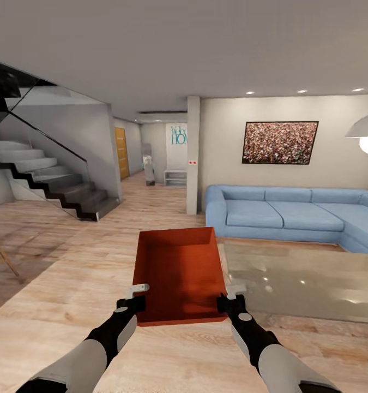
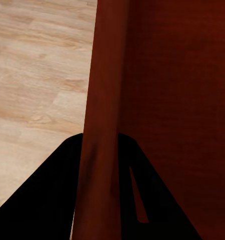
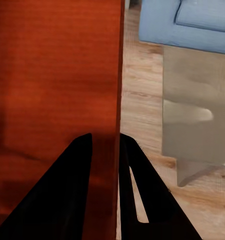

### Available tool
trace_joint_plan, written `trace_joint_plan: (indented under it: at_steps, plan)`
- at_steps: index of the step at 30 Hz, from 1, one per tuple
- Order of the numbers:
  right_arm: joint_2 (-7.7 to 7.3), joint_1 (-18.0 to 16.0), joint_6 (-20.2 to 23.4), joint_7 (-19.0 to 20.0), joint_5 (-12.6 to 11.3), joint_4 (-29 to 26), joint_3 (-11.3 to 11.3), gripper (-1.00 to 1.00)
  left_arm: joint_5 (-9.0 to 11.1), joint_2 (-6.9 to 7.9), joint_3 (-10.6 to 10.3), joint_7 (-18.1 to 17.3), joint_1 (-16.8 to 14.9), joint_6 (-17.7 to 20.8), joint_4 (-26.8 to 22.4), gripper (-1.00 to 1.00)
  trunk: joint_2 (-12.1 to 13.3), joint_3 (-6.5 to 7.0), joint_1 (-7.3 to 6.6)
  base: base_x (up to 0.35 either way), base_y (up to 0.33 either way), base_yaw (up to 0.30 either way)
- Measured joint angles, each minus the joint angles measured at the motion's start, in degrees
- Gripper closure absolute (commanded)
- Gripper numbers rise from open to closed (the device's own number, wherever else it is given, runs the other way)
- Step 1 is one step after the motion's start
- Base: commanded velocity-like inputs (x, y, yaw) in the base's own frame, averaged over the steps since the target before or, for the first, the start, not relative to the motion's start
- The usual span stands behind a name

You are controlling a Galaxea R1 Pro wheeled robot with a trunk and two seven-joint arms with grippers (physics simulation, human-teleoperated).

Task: Move the two storage containers from the living room to the garage. In the garage, place one container on the floor and stack the other container on top of it (either order is fine).

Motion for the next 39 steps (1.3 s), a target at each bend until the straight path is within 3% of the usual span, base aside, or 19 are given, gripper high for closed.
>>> trace_joint_plan:
  at_steps: [23, 30, 39]
  plan:
    - [-0.09, 0.0, 0.2, 0.1, -0.1, 0.0, 0.1, 1.00, 0.0, -0.10, 0.1, 0.1, 0.0, 0.0, 0.2, 1.00, 0.0, -0.01, 0.00, 0.000, 0.000, 0.277]
    - [-0.04, 0.0, 0.4, 0.0, -0.1, 0.0, 0.2, 1.00, 0.0, -0.05, 0.2, 0.0, 0.0, 0.0, 0.3, 1.00, 0.0, -0.04, -0.02, 0.062, 0.000, 0.057]
    - [0.06, 0.0, 0.6, -0.2, -0.1, 0.0, 0.3, 1.00, 0.0, 0.05, 0.3, -0.2, 0.0, 0.1, 0.4, 1.00, 0.0, -0.04, -0.03, 0.298, 0.000, 0.002]
